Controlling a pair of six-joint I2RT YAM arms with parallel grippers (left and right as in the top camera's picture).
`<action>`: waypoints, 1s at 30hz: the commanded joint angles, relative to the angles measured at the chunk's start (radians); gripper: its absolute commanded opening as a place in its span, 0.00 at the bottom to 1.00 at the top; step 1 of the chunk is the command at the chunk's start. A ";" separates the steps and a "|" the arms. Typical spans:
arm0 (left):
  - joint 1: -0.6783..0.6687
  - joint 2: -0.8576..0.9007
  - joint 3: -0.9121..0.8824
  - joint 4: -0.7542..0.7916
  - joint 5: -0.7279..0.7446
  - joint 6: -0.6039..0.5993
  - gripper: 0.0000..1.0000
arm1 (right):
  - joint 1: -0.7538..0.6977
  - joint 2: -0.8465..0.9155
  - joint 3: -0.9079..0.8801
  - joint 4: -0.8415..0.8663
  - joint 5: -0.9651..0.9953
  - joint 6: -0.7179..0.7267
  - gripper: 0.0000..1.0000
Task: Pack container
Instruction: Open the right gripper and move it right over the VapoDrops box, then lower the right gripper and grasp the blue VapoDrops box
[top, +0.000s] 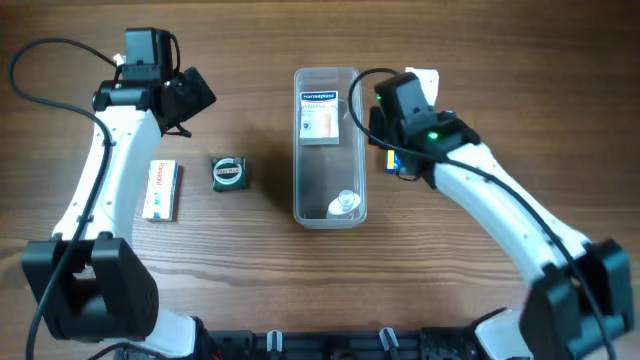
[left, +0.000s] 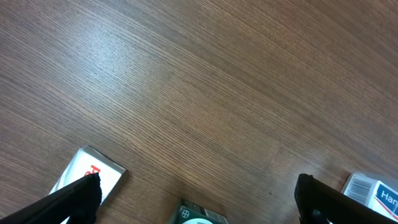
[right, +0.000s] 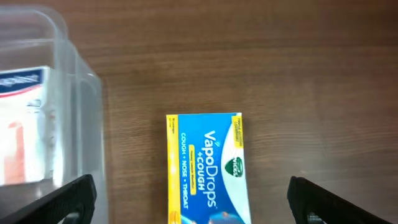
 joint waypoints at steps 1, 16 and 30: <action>0.005 -0.020 0.008 -0.002 0.005 -0.013 1.00 | -0.046 0.057 0.021 0.010 0.008 0.050 0.99; 0.005 -0.020 0.008 -0.004 0.006 -0.013 1.00 | -0.193 0.188 0.008 0.085 -0.233 -0.117 1.00; 0.005 -0.020 0.008 -0.004 0.006 -0.014 1.00 | -0.193 0.245 -0.011 0.150 -0.334 -0.212 1.00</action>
